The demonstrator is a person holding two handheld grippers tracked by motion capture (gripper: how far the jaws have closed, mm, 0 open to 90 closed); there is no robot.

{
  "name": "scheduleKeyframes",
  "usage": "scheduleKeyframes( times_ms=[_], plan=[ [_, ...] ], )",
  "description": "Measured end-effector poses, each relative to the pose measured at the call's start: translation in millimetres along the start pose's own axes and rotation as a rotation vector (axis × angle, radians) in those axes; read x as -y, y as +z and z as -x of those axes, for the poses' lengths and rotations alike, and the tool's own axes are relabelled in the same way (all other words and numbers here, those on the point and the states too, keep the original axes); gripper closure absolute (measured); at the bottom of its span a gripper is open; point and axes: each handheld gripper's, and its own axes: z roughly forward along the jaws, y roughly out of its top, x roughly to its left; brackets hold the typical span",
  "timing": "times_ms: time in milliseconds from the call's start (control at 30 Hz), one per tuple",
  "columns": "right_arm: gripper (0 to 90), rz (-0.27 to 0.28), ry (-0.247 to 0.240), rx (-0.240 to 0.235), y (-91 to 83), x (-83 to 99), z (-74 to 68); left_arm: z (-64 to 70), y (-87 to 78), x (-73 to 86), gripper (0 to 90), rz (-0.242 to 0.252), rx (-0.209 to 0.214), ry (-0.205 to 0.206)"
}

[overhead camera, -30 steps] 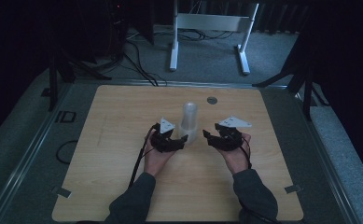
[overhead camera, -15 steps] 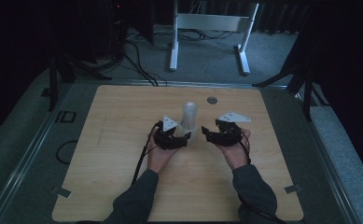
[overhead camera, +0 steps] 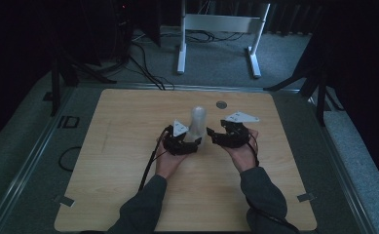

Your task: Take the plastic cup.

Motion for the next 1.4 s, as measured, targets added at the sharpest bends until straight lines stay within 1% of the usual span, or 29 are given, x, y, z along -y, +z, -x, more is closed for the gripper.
scheduleKeyframes(
  times_ms=[100, 133, 333, 467, 567, 700, 767, 933, 1100, 1200, 1333, 1400],
  plan=[
    [33.8, 0.002, 0.000, -0.004, 0.3, -1.2, -1.1, 0.2, 0.0, -0.5, 25.6, 0.009, 0.005, 0.002],
    [34.2, 0.008, -0.007, -0.014, 1.8, -4.3, -3.4, 0.4, 0.6, -1.0, 25.4, 0.013, 0.007, 0.009],
    [34.1, 0.018, -0.016, -0.029, 5.6, -9.4, -7.3, -0.3, 1.7, -1.0, 24.9, 0.022, 0.010, 0.012],
    [34.0, 0.023, -0.017, -0.032, 8.8, -13.1, -8.8, -1.1, 3.2, -0.7, 24.7, 0.027, 0.016, 0.004],
    [31.5, 0.026, -0.021, -0.035, 11.3, -16.5, -10.4, -1.3, 3.6, -0.4, 24.6, 0.024, 0.016, 0.007],
    [31.0, 0.029, -0.028, -0.037, 14.1, -19.6, -11.9, -1.4, 4.0, -0.2, 24.6, 0.025, 0.016, 0.010],
    [30.9, 0.037, -0.038, -0.042, 16.9, -23.1, -14.1, -1.0, 4.7, 0.1, 24.6, 0.028, 0.013, 0.009],
    [30.9, 0.051, -0.041, -0.047, 20.4, -28.3, -16.5, -0.9, 4.9, 0.3, 24.6, 0.030, 0.013, 0.009],
    [30.3, 0.060, -0.049, -0.059, 26.2, -34.3, -20.0, -0.7, 4.5, 0.4, 24.7, 0.030, 0.010, 0.013],
    [30.3, 0.062, -0.065, -0.059, 32.9, -37.1, -22.5, -0.6, 4.1, 0.8, 24.7, 0.031, 0.010, 0.017],
    [30.4, 0.055, -0.065, -0.056, 38.8, -37.4, -23.3, -0.7, 3.7, 0.8, 24.7, 0.032, 0.011, 0.018],
    [33.3, 0.054, -0.055, -0.050, 43.0, -36.6, -22.8, -1.1, 4.4, 0.9, 24.6, 0.034, 0.012, 0.019]
  ],
)
